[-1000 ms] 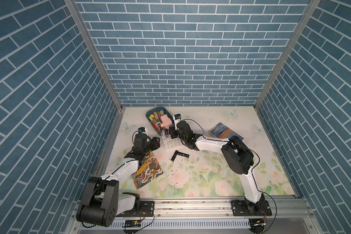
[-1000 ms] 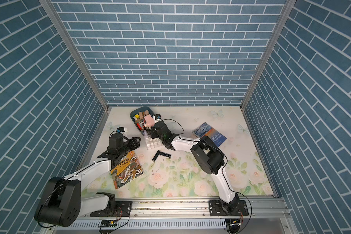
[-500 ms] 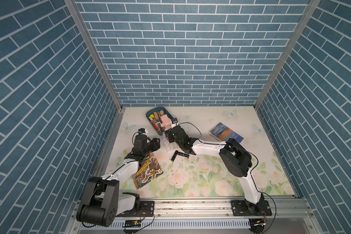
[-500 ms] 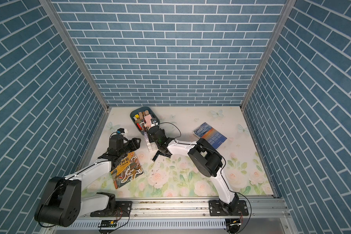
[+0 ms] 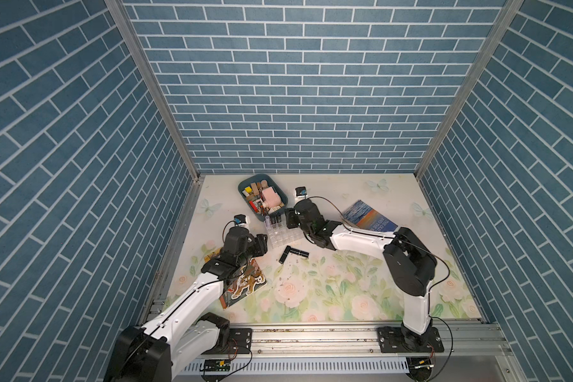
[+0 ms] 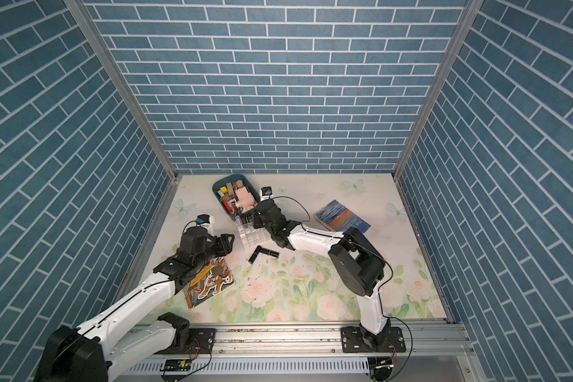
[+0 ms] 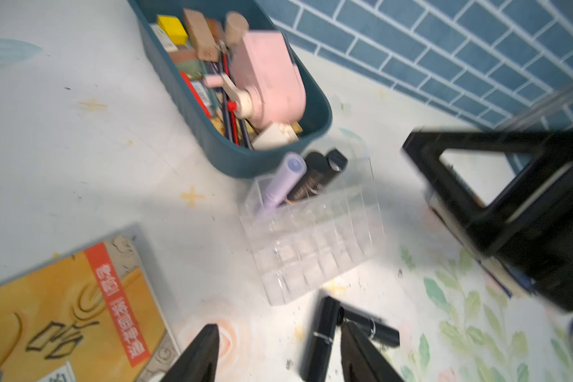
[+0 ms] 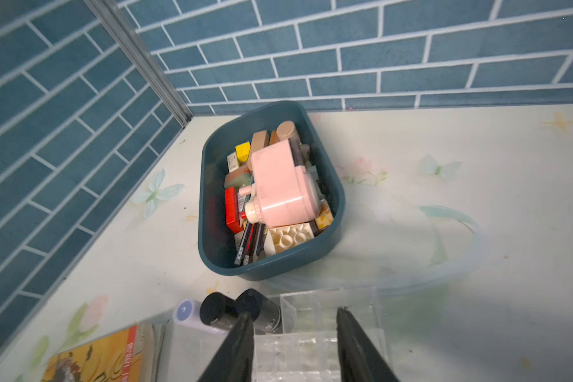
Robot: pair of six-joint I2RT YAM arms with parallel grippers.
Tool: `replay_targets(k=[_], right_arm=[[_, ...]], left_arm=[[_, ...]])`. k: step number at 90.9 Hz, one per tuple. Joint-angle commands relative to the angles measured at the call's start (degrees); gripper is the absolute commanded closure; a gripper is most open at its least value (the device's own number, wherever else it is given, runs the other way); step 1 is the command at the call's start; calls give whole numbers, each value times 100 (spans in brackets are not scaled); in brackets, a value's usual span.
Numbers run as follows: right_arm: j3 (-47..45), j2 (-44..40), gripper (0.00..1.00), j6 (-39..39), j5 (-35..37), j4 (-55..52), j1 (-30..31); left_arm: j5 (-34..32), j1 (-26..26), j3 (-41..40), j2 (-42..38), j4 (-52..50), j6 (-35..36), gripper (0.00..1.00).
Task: Arrange the lipsticks in the organizer
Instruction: Place the lipstick in the storage box, then pick up the lipstick at the center of the board.
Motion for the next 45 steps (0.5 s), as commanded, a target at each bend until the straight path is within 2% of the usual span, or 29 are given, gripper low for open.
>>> replay_targets(k=[1, 9, 16, 45], right_arm=[[-530, -691, 56, 530, -212, -38, -402], [-1145, -1095, 56, 656, -232, -78, -642], [-1518, -1338, 56, 697, -193, -101, -768], [-1763, -1356, 57, 871, -361, 3, -790]], left_arm=[[-580, -750, 217, 244, -531, 91, 38], [-616, -1300, 148, 702, -453, -5, 38], [-662, -1516, 140, 1082, -328, -29, 38], [-1005, -1590, 911, 2466, -264, 548, 42]])
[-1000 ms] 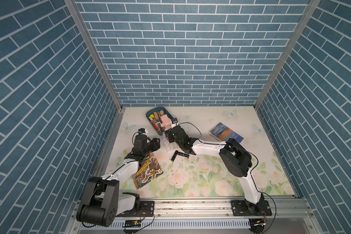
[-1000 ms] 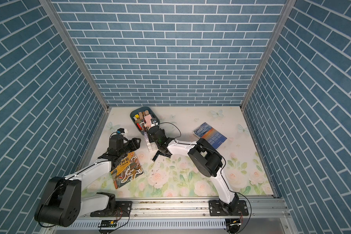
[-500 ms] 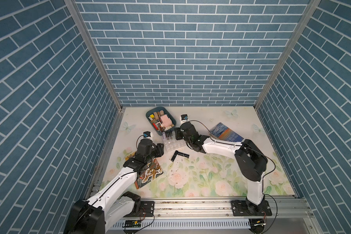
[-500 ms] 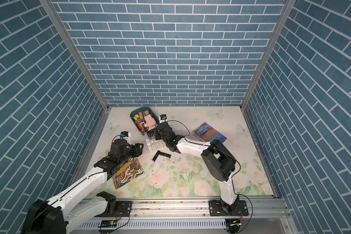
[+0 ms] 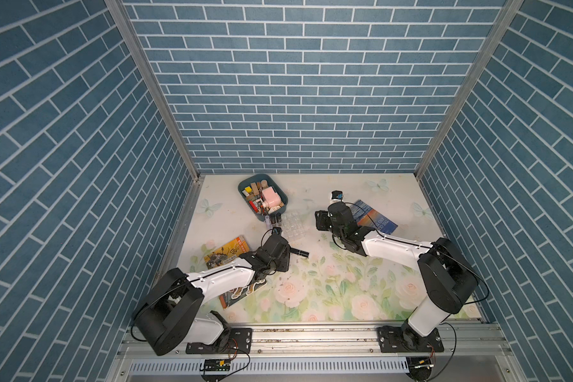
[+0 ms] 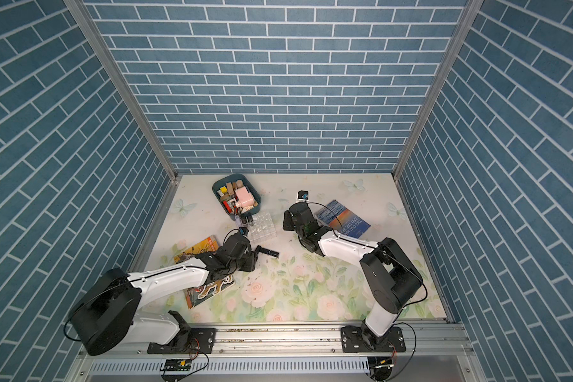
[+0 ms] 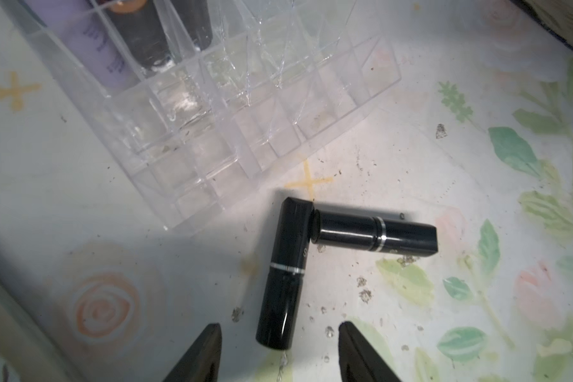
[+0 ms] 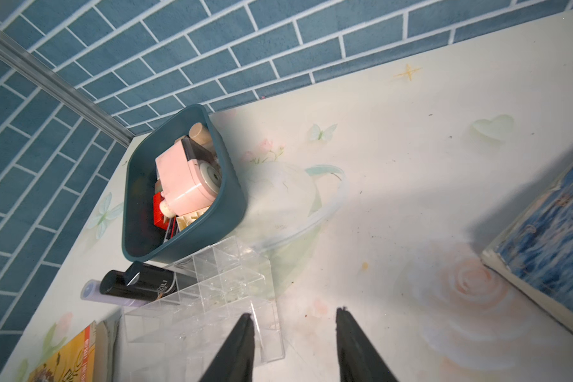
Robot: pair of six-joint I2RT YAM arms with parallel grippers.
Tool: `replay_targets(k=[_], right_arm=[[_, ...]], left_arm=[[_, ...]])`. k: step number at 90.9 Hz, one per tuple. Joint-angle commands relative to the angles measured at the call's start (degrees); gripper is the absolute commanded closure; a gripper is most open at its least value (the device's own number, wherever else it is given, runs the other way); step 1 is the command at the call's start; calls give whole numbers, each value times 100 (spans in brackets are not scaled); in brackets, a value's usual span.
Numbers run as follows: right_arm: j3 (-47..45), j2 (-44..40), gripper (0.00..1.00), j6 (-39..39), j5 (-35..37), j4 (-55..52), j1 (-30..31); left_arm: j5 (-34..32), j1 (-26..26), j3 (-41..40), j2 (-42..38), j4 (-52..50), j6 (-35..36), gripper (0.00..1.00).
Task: Arrange the lipsticks in the organizer
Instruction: Pick up the lipstick at the center of the board.
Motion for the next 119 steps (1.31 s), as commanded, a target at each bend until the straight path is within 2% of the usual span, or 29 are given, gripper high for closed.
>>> replay_targets(k=[1, 16, 71, 79, 89, 98, 106, 112, 119], right_arm=[[14, -12, 57, 194, -101, 26, 28], [-1, -8, 58, 173, -91, 63, 32], [-4, 42, 59, 212, -137, 61, 28], [1, 18, 59, 220, -146, 52, 33], [45, -11, 60, 177, -183, -46, 30], [121, -44, 60, -7, -369, -264, 32], [207, -203, 61, -136, -815, -486, 35], [311, -367, 61, -133, -1154, -753, 26], [424, -508, 58, 13, -1773, -935, 28]], left_arm=[[-301, -29, 285, 272, -63, 324, 42], [-588, -33, 412, 524, -120, 533, 48], [-448, -77, 534, 1185, -71, 696, 62], [-408, -77, 515, 1182, -150, 722, 69], [-261, -82, 536, 867, -506, 724, 80], [-121, -86, 701, 212, -921, 717, 82], [-141, -78, 753, -338, -886, 923, 83], [68, -77, 526, -685, -373, 1538, 86], [158, -73, -263, -1091, 1173, 2127, 88]])
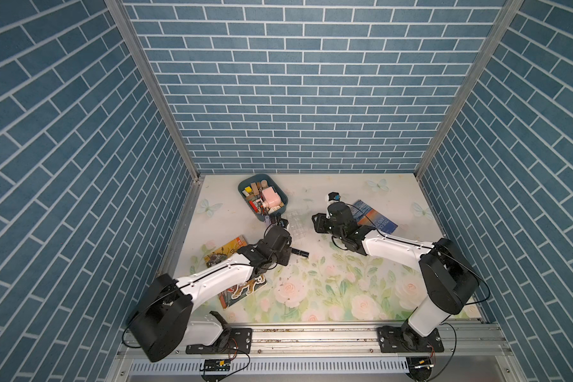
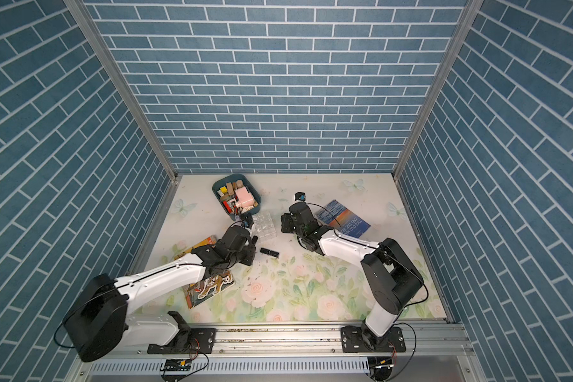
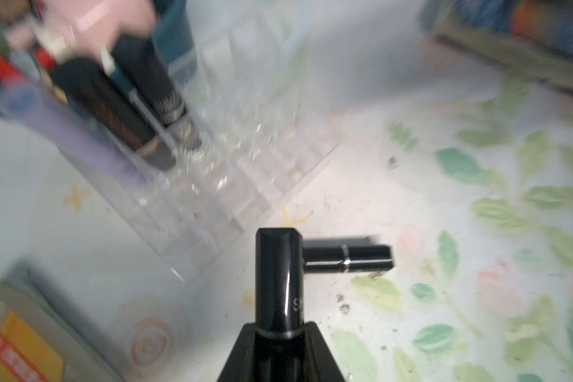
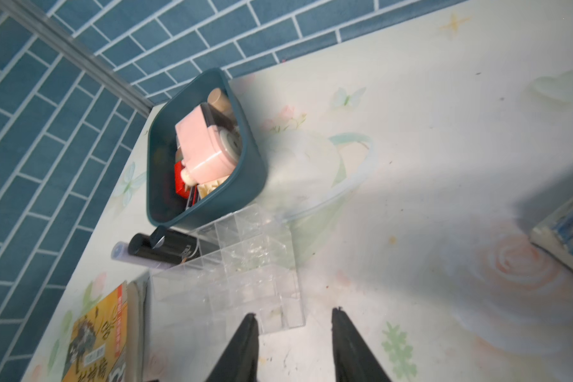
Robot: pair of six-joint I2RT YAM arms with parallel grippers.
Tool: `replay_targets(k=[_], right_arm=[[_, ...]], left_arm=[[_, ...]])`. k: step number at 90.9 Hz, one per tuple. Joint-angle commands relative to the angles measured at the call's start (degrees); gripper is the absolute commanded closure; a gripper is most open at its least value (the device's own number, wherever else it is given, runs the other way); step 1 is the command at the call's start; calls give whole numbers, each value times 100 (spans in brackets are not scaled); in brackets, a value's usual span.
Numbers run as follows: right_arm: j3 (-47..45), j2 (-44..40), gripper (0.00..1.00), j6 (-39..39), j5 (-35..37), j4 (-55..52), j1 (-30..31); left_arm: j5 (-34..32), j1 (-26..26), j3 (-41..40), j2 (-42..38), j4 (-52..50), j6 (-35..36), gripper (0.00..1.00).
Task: Arrange the lipsticks in the organizer
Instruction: Pick up the lipstick at the center of the board.
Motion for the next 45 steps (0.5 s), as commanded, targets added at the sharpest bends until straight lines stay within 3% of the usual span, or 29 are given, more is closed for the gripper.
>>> replay_targets(k=[1, 10, 19, 45], right_arm=[[353, -416, 57, 11, -1048, -485, 15], [765, -471, 44, 120, -1765, -1077, 26], [824, -643, 32, 245, -1918, -1384, 30], [1620, -280, 34, 110, -1888, -2032, 254]], left_arm=[[208, -12, -809, -442, 1675, 1018, 89], [122, 21, -1393, -667, 3358, 1269, 90], [-12, 21, -1533, -655, 4300, 1263, 90], [55, -5, -1680, -728, 4621, 1262, 91]])
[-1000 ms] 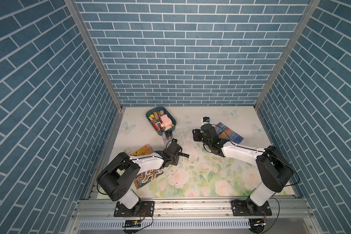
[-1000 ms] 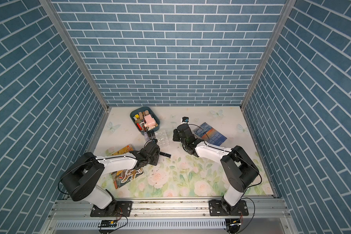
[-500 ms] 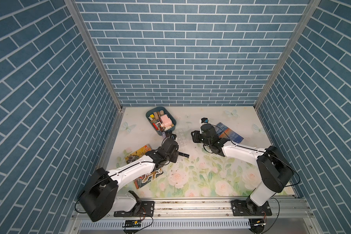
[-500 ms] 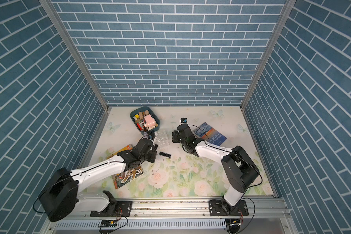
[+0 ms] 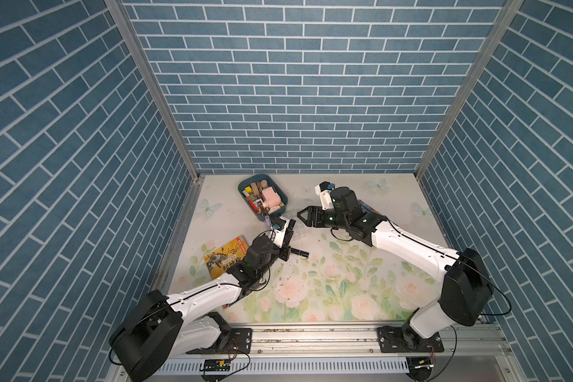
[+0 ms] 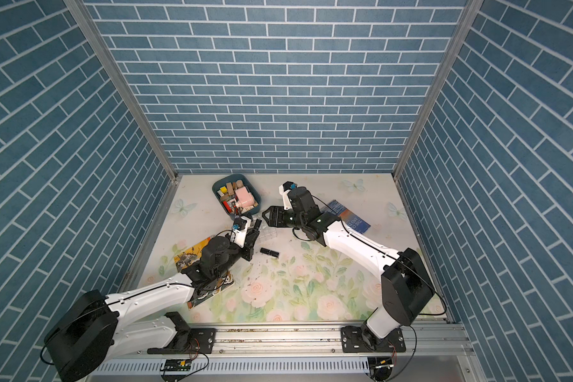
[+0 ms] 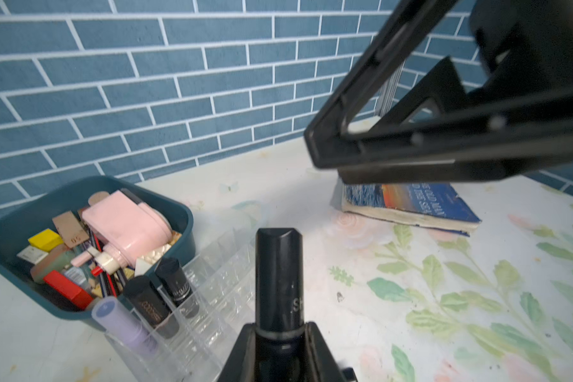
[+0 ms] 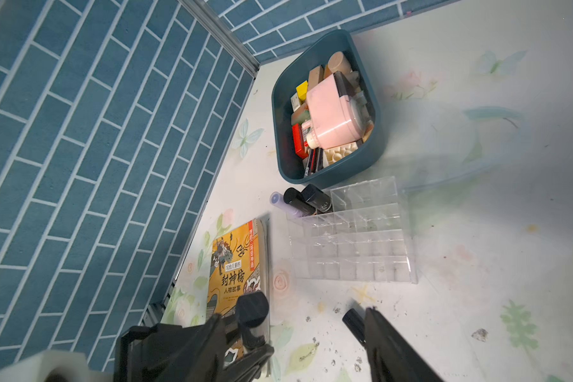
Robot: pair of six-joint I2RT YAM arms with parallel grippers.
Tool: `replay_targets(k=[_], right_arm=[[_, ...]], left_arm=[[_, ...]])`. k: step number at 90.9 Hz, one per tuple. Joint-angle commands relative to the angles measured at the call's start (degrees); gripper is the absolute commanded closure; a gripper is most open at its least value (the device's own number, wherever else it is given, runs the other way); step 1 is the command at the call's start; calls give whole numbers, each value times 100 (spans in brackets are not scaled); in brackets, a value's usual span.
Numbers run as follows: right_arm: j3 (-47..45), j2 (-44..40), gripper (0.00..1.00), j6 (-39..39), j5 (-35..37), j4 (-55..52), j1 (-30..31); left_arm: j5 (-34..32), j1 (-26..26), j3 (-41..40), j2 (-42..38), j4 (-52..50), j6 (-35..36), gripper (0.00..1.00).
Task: Arrange the lipsticks in the organizer
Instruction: Pick up the lipstick at the center of the board.
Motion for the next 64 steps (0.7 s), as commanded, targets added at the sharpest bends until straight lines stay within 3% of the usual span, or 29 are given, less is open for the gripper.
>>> replay_targets(k=[1, 48, 64], right_arm=[[379, 213, 34, -38, -148, -437, 101], [885, 788, 62, 42, -609, -380, 212], [838, 840, 55, 105, -783, -385, 207]], left_arm=[[-10, -12, -114, -150, 514, 94, 91], [76, -12, -159, -170, 507, 26, 91], [71, -7, -115, -85, 472, 25, 91]])
